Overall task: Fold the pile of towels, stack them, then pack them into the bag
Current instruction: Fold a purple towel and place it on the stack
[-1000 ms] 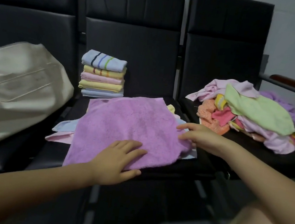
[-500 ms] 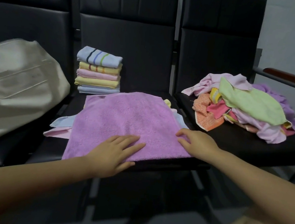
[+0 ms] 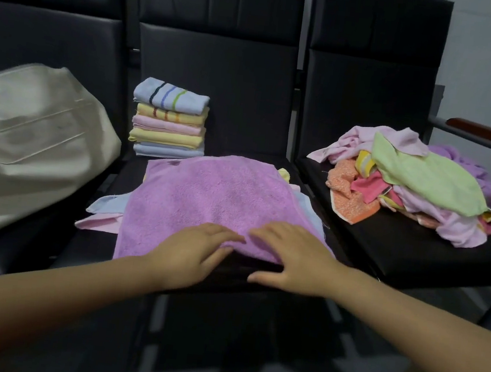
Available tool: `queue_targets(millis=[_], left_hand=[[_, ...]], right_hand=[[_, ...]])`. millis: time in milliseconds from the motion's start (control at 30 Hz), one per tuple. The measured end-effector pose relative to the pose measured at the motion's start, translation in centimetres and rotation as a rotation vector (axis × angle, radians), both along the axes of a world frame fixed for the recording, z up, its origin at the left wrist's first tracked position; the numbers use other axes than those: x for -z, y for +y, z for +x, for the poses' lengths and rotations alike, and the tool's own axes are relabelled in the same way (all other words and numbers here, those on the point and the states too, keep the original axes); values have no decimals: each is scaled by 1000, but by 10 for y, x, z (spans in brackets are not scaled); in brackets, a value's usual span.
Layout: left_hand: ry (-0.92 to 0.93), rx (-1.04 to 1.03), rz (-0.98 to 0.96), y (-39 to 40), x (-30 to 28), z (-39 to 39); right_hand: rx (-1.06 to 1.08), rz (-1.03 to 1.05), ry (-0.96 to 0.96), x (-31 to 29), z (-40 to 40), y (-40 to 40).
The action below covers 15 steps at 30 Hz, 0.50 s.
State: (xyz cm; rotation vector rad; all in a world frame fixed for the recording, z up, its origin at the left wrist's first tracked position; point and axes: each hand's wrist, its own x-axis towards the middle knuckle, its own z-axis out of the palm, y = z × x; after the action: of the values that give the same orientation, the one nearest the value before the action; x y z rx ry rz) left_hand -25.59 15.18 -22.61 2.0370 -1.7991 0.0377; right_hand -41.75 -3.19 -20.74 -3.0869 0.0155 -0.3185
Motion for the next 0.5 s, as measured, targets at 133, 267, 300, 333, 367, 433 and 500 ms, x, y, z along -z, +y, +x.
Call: queue_targets(millis=[133,267,300,333,367,433,500], left_hand=[[-16,-66,-51,-6,-31,5],[-435,-170,-3,-10,-61,28],[-484,-215,21,-10,-66,35],[-496,-251,50,-10,-71,41],[-489,-272,77,-9,-75,46],[-492,-307,127,-5,-84,58],[-463,-374,177,3,-87,75]], right_hand=[[65,30,-20,-19,31,12],[201,71,4,-49,53,-11],[218,105,21,-53,55,-19],[228,162,26,-56,58,-26],[237,223,8,-58,61,-34],[289,358,-81,-59,65,-47],[342,546,-178,-59,66,-57]])
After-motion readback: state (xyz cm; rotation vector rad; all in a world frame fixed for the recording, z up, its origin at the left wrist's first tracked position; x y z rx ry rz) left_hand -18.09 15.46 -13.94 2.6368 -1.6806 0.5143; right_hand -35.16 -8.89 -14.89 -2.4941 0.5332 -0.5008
